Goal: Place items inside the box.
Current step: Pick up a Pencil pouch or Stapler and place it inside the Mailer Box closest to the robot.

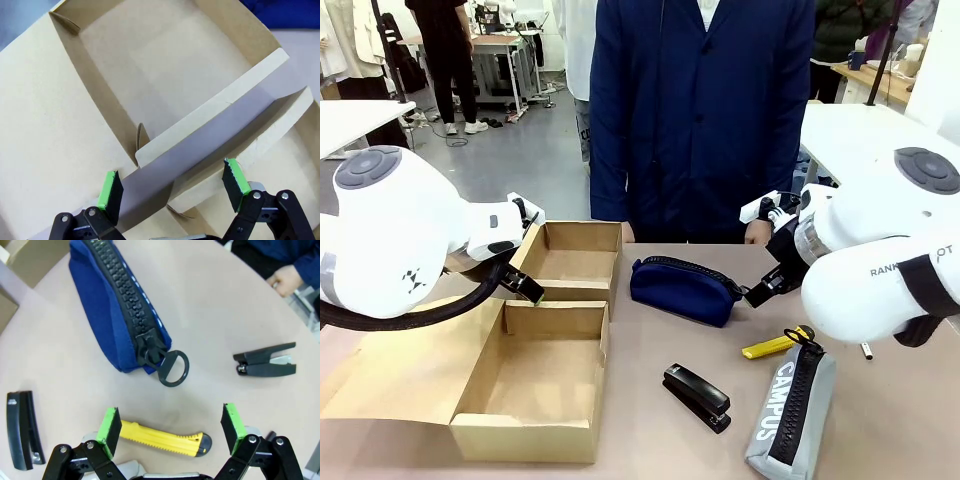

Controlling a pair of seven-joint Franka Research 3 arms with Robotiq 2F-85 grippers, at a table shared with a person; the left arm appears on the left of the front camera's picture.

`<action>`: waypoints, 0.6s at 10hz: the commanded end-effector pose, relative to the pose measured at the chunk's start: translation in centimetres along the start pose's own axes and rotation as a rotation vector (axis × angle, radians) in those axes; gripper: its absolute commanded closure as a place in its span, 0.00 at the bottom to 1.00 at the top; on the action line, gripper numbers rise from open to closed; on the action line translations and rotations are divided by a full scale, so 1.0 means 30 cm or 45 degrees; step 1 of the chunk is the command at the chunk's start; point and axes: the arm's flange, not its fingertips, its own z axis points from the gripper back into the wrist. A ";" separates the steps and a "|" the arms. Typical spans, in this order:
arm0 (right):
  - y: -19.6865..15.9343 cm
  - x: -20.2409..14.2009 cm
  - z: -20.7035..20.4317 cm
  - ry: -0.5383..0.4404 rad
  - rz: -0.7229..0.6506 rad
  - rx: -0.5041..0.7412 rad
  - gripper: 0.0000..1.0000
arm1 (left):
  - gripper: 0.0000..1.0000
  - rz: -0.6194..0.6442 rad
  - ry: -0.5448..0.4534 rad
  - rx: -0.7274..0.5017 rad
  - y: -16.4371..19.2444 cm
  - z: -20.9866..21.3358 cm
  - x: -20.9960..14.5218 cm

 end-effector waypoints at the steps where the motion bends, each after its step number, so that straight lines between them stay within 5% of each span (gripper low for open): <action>1: -0.029 0.037 0.100 -0.010 -0.054 0.038 0.00 | 0.00 0.027 -0.034 -0.040 -0.009 0.062 0.017; 4: -0.164 0.041 0.461 0.022 -0.407 0.247 0.00 | 0.00 0.231 -0.086 -0.204 -0.032 0.448 0.040; 6: -0.312 -0.089 0.652 -0.023 -0.564 0.559 0.00 | 0.00 0.333 -0.130 -0.419 0.071 0.654 -0.033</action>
